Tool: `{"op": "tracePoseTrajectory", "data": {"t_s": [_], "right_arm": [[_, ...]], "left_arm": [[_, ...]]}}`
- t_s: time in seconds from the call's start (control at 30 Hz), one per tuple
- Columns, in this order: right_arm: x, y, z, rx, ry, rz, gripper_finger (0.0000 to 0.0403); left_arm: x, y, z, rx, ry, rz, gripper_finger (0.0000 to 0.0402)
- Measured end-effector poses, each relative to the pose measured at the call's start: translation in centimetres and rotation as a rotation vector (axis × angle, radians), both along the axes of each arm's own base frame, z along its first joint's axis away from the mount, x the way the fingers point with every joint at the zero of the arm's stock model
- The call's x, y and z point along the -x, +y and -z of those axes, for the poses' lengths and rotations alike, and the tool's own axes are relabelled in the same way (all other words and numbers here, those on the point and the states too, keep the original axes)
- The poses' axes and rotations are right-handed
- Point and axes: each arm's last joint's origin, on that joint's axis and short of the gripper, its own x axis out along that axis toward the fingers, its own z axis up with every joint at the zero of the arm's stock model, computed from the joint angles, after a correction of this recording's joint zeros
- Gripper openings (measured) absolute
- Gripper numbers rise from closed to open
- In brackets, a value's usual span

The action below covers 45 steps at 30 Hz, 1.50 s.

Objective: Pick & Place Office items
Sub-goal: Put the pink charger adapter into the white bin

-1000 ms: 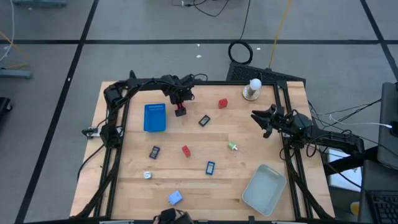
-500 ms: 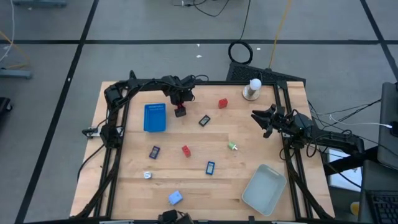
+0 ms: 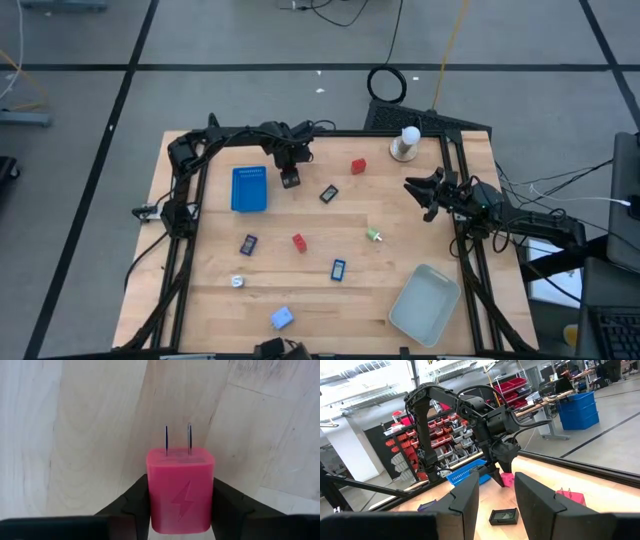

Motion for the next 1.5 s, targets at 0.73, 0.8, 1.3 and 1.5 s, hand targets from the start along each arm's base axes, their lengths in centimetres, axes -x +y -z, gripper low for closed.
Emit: {"op": "tracePoseTrajectory", "data": {"t_s": [0.73,0.8,1.3,1.5], "right_arm": [[0.1,0.0,-0.8,0.061,-0.068,0.007,0.0116],[0.1,0.1,-0.9,0.040,-0.088,-0.016,0.0117],[0.2,0.2,-1.7,0.061,-0.162,-0.039,0.0254],[-0.1,0.0,-2.0,0.059,-0.192,-0.016,0.0273]], "left_arm": [[-4.9,-3.0,-9.7,0.061,-0.115,0.197,0.0149],[-5.4,-3.4,-11.2,0.039,-0.145,0.219,0.0149],[-8.5,-5.7,-20.4,0.081,-0.586,0.241,0.0149],[-10.1,-6.5,-21.9,0.154,-0.789,0.263,0.0149]]}}
